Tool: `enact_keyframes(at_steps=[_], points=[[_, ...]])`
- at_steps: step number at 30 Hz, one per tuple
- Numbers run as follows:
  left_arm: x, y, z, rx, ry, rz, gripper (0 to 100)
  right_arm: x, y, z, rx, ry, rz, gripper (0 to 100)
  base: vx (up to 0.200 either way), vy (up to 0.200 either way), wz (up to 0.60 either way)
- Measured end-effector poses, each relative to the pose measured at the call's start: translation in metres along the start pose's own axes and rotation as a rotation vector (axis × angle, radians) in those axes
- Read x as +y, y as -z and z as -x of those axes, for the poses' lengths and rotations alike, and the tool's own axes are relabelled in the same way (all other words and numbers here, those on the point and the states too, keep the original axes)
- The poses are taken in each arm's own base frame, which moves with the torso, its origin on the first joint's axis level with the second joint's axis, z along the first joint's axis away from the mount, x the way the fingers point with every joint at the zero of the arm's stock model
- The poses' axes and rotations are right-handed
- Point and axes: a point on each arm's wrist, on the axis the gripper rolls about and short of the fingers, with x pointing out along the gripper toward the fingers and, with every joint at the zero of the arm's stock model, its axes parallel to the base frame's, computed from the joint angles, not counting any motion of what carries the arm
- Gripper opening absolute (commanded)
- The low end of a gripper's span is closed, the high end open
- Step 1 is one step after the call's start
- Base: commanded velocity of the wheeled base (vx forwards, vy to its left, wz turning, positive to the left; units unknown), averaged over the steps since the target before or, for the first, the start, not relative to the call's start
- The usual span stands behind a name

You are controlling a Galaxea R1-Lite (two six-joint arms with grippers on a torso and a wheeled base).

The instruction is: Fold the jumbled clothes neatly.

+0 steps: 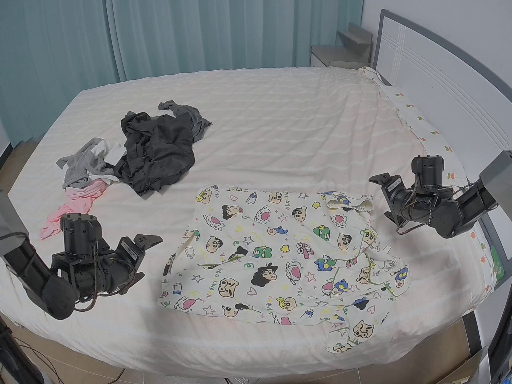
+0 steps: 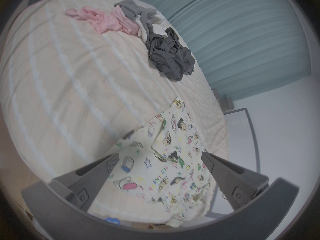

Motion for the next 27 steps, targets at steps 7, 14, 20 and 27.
enact_keyframes(at_steps=[7,14,20,27], points=[[-0.002,0.003,0.014,0.048,0.051,0.013,100,-0.002,0.003,-0.009,0.026,0.002,-0.016,100,0.171,0.000,0.00],[-0.002,0.003,0.016,0.045,0.052,0.013,100,-0.003,0.022,-0.014,0.080,0.024,0.001,100,0.000,0.000,0.00],[0.000,0.006,0.014,0.053,0.038,0.015,100,0.003,0.038,-0.021,0.127,0.045,0.010,100,0.000,0.000,0.00],[0.003,0.009,0.014,0.052,0.020,0.018,100,0.004,0.050,-0.036,0.173,0.102,-0.030,100,0.000,0.000,0.00]])
